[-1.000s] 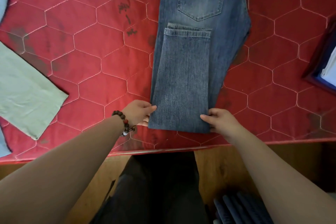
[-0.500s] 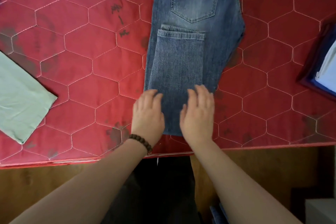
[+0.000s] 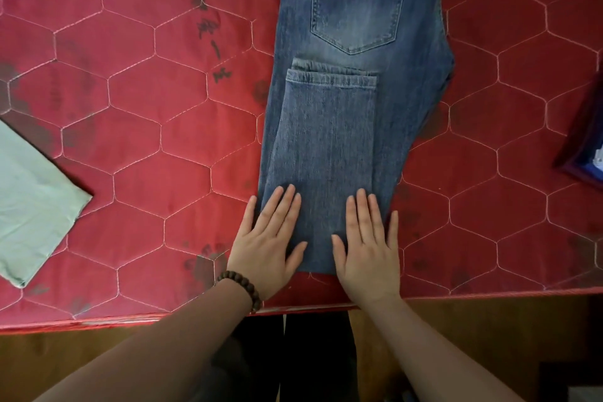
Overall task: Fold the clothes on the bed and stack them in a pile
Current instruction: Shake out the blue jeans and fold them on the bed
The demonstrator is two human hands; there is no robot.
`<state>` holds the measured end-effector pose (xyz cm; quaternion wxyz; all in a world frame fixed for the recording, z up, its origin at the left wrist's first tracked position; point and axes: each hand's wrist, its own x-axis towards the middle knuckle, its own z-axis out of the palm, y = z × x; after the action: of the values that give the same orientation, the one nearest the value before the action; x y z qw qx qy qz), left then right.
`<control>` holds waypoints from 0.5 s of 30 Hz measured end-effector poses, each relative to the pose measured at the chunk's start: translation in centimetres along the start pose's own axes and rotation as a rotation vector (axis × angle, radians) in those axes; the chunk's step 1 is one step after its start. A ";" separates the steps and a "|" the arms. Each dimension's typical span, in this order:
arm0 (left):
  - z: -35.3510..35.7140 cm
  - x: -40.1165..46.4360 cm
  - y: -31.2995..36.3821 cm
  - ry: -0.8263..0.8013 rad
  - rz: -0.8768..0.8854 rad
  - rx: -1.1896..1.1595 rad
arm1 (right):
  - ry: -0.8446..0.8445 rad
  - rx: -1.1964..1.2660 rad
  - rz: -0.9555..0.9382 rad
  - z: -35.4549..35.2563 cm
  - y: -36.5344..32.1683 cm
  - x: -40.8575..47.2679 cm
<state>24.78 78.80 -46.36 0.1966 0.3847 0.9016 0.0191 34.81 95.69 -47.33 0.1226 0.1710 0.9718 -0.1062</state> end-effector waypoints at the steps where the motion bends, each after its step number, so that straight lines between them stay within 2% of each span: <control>1: -0.2 0.3 -0.1 0.008 -0.016 0.008 | 0.005 -0.005 -0.001 -0.2 0.0 0.2; 8: -3.2 10.5 0.2 0.082 -0.094 0.054 | 0.086 -0.039 -0.110 -2.3 -0.9 10.2; 12: -4.7 16.4 -1.8 0.138 -0.108 0.037 | 0.107 -0.063 -0.076 -3.7 0.5 16.5; 15: -5.3 17.5 -2.6 0.157 -0.087 0.033 | 0.126 -0.082 -0.050 -4.4 1.4 17.4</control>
<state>10.11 89.85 -47.85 0.1195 0.3456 0.9304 0.0260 18.58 103.40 -48.12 0.0652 0.1480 0.9851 -0.0585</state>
